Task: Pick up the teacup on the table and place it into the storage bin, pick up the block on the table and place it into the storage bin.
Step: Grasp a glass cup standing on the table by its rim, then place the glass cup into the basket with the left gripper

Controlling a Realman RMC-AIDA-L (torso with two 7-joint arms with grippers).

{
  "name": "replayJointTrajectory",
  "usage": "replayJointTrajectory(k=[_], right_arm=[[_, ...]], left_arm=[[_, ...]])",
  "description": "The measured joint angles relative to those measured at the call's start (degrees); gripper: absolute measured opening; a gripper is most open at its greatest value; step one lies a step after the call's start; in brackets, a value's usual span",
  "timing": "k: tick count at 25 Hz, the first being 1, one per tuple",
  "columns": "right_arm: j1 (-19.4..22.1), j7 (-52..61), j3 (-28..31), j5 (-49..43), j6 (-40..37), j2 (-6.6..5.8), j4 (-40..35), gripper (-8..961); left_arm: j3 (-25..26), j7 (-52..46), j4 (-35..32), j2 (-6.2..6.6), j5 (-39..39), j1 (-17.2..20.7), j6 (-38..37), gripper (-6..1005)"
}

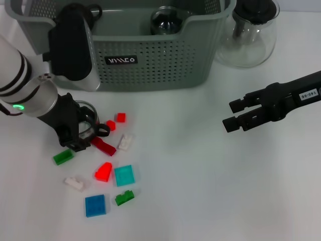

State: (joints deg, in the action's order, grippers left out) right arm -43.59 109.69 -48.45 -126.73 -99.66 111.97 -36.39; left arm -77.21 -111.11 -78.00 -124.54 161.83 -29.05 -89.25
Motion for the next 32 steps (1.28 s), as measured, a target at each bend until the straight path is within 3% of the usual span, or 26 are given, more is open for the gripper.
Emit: replayJointTrajectory(k=[4, 10, 15, 22, 27, 30, 31, 32], right_arm=[[0.0, 0.0, 0.1, 0.0, 0.0, 0.0, 0.0, 942], [0.0, 0.0, 0.2, 0.0, 0.0, 0.0, 0.0, 942], [0.0, 0.0, 0.3, 0.0, 0.0, 0.0, 0.0, 941], [0.4, -0.5, 0.3, 0.0, 0.0, 0.0, 0.0, 941], [0.6, -1.0, 0.3, 0.0, -0.1, -0.14, 0.0, 941], [0.9, -1.0, 0.7, 0.0, -0.4, -0.27, 0.0, 941], [1.1, -1.0, 0.9, 0.0, -0.5, -0.31, 0.0, 941], [1.2, -1.0, 0.9, 0.0, -0.5, -0.33, 0.0, 941]], left_arm=[[0.0, -0.4, 0.5, 0.05, 0.4, -0.1, 0.4, 666], [-0.4, -1.8, 0.7, 0.07, 1.4, -0.2, 0.5, 453], [-0.8, -2.7, 0.4, -0.06, 1.4, 0.2, 0.6, 214], [0.0, -5.5, -1.6, -0.18, 0.1, 0.5, -0.1, 70], [7.2, -7.6, -5.7, 0.1, -6.6, 0.1, -4.9, 48], [15.6, -9.2, -6.2, 0.39, -13.6, -1.8, -10.7, 48], [22.4, -9.7, -5.4, 0.53, -18.0, -3.9, -15.9, 48], [22.4, -9.7, -5.4, 0.53, -18.0, -3.9, -15.9, 48]])
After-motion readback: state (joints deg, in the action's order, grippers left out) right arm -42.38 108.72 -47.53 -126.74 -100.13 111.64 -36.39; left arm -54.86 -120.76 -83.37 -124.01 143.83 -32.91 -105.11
